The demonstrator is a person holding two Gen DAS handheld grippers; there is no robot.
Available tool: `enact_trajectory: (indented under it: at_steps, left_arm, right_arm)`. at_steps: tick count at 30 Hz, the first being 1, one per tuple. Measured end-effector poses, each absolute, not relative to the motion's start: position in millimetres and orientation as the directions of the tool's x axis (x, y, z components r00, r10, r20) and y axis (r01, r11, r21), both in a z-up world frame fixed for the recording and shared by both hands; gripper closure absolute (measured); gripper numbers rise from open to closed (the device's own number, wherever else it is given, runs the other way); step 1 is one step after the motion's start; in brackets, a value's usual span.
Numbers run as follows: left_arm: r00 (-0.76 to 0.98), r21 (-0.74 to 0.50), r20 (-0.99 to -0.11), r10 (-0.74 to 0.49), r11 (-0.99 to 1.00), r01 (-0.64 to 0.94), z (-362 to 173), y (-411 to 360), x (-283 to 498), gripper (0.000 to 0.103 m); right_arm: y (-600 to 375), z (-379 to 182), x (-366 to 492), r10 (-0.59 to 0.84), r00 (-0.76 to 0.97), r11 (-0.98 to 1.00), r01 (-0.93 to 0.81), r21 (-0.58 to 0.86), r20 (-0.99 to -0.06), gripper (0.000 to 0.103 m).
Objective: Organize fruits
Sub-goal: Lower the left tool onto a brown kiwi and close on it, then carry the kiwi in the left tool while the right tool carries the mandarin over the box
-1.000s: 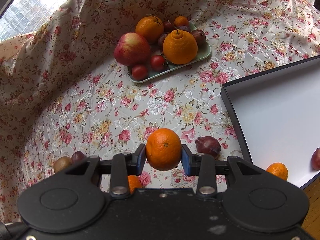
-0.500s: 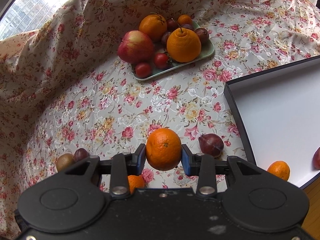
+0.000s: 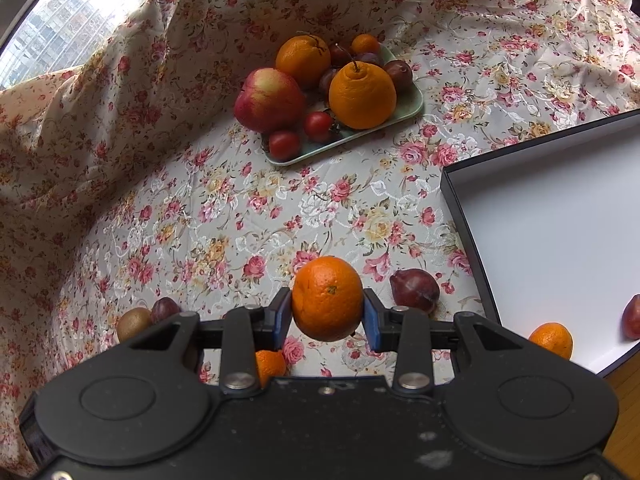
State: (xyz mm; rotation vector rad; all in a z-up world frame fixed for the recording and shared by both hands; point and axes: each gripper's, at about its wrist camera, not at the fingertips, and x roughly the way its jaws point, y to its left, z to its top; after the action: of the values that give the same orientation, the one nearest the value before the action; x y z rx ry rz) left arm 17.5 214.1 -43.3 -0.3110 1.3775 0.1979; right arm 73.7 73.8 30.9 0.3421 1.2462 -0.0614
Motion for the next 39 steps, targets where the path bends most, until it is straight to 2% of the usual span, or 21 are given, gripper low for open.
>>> enact_trajectory:
  at_steps: [10,22,34,39]
  left_arm:
    - [0.28,-0.122,-0.959,-0.047,0.959,-0.257,1.6,177.1,37.5,0.041]
    - [0.335,-0.138,-0.937,-0.096,0.985,-0.102,23.7,82.1,59.5,0.041]
    - [0.361,-0.063,-0.926,-0.105,0.99,0.125,18.3,-10.5,66.7,0.041]
    - [0.29,-0.092,-0.947,-0.139,0.981,0.168,4.1,-26.0,67.6,0.041]
  right_arm:
    - [39.3,48.1,73.5,0.08,0.361,0.948,0.26,0.183,-0.929,0.065]
    - [-68.1,54.4,79.1,-0.032,0.395,0.897,0.418,0.148,-0.918,0.065]
    - [-173.5,48.3,61.7,-0.122,0.427,0.8,0.577,0.166,-0.896,0.065]
    - [-196.7,36.6,48.7,-0.199,0.397,0.784,0.613,0.097,-0.896,0.065]
